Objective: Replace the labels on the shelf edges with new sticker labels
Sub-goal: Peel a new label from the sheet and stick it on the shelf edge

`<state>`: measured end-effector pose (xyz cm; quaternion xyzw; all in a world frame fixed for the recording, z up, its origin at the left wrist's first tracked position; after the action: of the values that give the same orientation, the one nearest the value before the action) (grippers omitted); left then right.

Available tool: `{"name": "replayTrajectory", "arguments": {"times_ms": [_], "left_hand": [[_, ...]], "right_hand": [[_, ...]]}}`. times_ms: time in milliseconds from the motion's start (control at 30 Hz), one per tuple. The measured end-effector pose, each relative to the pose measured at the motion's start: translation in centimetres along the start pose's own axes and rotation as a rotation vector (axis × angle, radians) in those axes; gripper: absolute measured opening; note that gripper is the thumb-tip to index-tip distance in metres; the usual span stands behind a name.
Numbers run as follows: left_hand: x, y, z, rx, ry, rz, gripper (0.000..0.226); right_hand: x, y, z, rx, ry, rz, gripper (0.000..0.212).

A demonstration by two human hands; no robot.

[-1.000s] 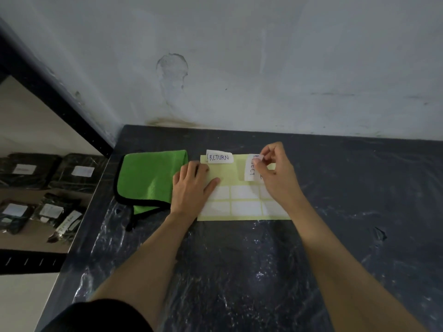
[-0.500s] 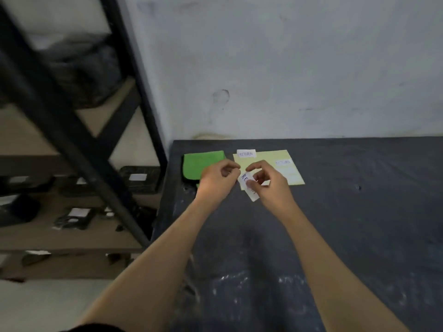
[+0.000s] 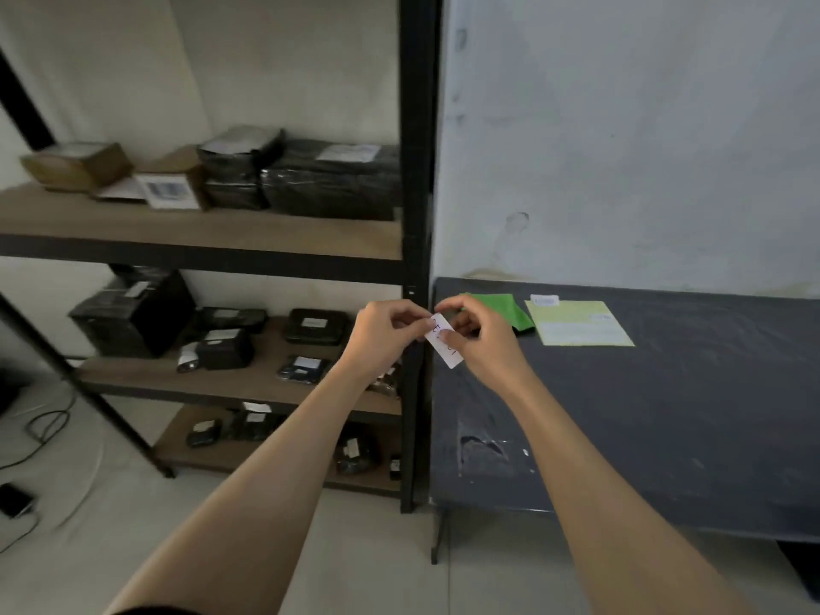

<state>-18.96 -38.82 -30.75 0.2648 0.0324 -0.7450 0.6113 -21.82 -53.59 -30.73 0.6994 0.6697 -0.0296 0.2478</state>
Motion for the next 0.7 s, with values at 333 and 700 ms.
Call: {"name": "replayTrajectory", "arguments": {"times_ms": [333,700], "left_hand": [[-16.3,-0.3,-7.8,-0.192,-0.031,0.312,0.008],[-27.8,-0.5,-17.4,-0.301,0.043,0.280,0.015]], "right_hand": [[15.0,7.3,-3.1,0.069,0.057,-0.089,0.022],[28.1,12.0,-4.9,0.121,0.068,-0.075,0.012]]}}
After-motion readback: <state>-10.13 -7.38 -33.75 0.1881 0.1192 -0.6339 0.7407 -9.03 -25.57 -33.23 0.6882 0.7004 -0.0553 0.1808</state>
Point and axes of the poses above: each hand's wrist, its own y-axis towards the middle knuckle, its own x-axis out of the palm, z = x × y, the point moved 5 cm from there along y, towards the middle knuckle, and after that the axes turned 2 degrees about y, right-handed, at the moved point
